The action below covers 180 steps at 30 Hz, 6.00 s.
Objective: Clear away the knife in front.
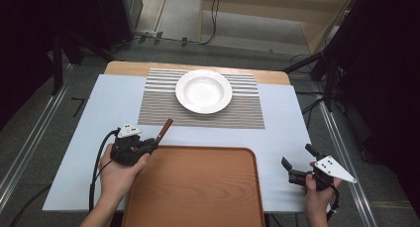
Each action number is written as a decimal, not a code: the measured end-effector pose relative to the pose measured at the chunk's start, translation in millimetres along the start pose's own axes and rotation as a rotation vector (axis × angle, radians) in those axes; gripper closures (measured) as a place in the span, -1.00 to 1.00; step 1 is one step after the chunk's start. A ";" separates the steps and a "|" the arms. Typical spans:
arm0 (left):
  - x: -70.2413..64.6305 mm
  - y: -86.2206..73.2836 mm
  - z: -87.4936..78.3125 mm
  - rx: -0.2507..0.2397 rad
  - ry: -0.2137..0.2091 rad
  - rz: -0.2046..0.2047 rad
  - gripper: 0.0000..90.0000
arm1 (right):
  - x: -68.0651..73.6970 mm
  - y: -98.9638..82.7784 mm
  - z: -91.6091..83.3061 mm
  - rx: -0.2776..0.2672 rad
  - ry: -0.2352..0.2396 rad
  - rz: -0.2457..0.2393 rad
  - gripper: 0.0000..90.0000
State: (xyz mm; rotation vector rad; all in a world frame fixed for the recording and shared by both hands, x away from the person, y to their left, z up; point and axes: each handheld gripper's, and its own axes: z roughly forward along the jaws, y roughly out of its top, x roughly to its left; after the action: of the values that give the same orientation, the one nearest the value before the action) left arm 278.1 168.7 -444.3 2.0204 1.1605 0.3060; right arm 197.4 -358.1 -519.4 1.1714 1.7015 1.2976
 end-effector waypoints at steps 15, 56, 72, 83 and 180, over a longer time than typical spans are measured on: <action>-14.2 -25.5 -13.7 0.000 0.007 -0.011 0.71 | 0.3 0.0 0.0 0.001 0.000 -0.002 -1.00; -18.2 -84.0 -13.2 0.047 0.007 -0.090 0.71 | 0.6 0.1 0.1 0.007 -0.004 -0.006 -1.00; -15.4 -86.9 -13.6 0.033 0.010 -0.114 0.52 | 0.6 0.2 0.7 0.006 -0.004 -0.013 -1.00; -23.1 -67.1 -1.5 0.043 -0.052 0.003 0.91 | 1.0 0.2 0.9 0.008 -0.005 -0.012 -1.00; 43.8 -68.2 -63.8 -0.374 -0.018 0.096 -1.00 | 2.0 0.3 1.6 0.016 -0.014 -0.017 -1.00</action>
State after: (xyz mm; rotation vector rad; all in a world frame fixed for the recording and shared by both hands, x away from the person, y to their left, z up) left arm 224.9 256.1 -457.5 1.7459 0.9175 0.5117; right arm 198.1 -355.6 -519.6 1.1707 1.7110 1.2647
